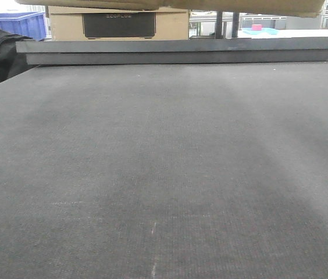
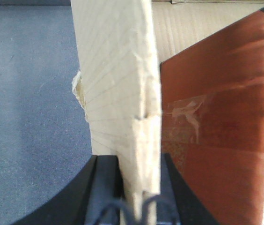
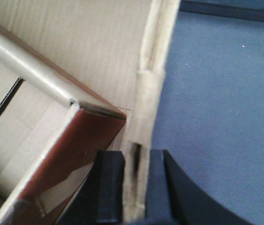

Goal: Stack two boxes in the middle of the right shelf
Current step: 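Lift the stacked boxes off the grey table with both grippers, then drive the base past the red table while holding the boxes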

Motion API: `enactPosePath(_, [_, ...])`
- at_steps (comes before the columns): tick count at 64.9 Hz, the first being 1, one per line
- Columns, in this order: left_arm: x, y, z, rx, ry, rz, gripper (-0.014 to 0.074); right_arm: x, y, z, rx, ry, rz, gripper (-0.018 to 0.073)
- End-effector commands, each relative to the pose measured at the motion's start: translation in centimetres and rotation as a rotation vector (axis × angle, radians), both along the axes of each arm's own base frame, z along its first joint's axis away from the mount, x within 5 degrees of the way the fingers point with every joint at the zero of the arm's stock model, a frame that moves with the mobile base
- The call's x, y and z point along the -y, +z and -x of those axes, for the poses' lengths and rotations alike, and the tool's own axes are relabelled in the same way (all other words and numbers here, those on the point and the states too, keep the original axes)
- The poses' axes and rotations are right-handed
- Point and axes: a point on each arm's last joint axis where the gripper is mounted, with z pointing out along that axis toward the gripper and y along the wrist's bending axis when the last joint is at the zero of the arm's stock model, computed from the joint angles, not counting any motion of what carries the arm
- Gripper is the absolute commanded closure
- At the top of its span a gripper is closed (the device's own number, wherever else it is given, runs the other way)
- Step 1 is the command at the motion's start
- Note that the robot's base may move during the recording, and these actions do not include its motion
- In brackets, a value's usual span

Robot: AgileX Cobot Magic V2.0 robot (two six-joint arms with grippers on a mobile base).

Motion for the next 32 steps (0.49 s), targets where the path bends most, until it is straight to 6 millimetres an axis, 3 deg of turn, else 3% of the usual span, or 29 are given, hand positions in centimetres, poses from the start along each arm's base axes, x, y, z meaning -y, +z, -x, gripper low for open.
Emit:
enactPosePath(1, [-0.19,1.55,0.55,0.106,-0.005,0.05,0.0708,0.31,0.43,0.09,0.033,-0.009,0.01,0.0711])
enactPosePath(32, [-0.19,1.55,0.55,0.106,-0.005,0.05,0.0708,0.25,0.31,-0.15,0.031,-0.009,0.01,0.0711])
